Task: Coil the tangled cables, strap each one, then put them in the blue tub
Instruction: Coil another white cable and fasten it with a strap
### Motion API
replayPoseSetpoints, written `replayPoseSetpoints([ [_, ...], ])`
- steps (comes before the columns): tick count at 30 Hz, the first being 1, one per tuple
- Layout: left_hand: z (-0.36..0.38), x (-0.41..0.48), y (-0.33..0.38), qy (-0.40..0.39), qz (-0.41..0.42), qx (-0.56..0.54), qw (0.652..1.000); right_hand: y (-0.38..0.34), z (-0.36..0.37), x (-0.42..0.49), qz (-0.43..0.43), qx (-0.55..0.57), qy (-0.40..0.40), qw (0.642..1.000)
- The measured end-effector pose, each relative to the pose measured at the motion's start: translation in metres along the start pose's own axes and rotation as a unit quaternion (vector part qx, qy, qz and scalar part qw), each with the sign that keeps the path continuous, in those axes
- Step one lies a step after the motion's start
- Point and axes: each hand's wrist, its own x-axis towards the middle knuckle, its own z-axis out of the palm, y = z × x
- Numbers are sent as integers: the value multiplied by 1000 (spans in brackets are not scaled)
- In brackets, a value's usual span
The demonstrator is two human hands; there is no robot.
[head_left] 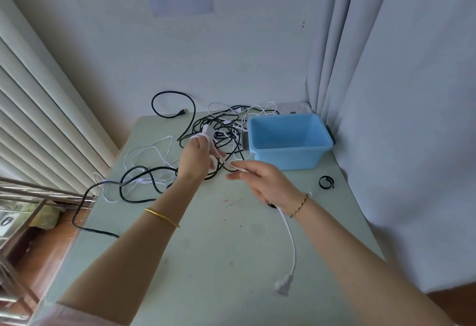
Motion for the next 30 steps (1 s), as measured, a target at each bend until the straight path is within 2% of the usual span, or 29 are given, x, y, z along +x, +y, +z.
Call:
replayPoseSetpoints([
  [4, -3, 1, 7, 40, 3, -104, 994, 10, 11, -6, 18, 74, -38, 996],
  [7, -8, 3, 12, 42, -6, -206, 978, 23, 13, -9, 60, 31, -81, 994],
  [9, -9, 3, 17, -3, -22, -283, 959, 33, 15, -9, 95, -5, -105, 990],
  [14, -4, -8, 29, -215, -70, -396, 890, 40, 12, -3, 113, -51, -106, 987],
  [16, -7, -11, 27, -331, -77, -365, 867, 40, 7, 1, 118, -92, -68, 986],
  [18, -12, -13, 22, -449, -80, -284, 843, 39, -3, 7, 108, -168, -9, 980],
  [21, -17, -13, 11, -553, -93, -131, 818, 36, -20, 12, 64, -286, 26, 956],
  [23, -18, -14, 8, -565, -111, -43, 817, 32, -27, 11, 50, -314, 20, 948],
  [26, -15, -19, 13, -550, -147, 62, 820, 26, -27, 10, 42, -294, 18, 955],
  [30, -9, -25, 15, -484, -170, 197, 836, 12, -20, 11, 27, -299, 21, 954],
])
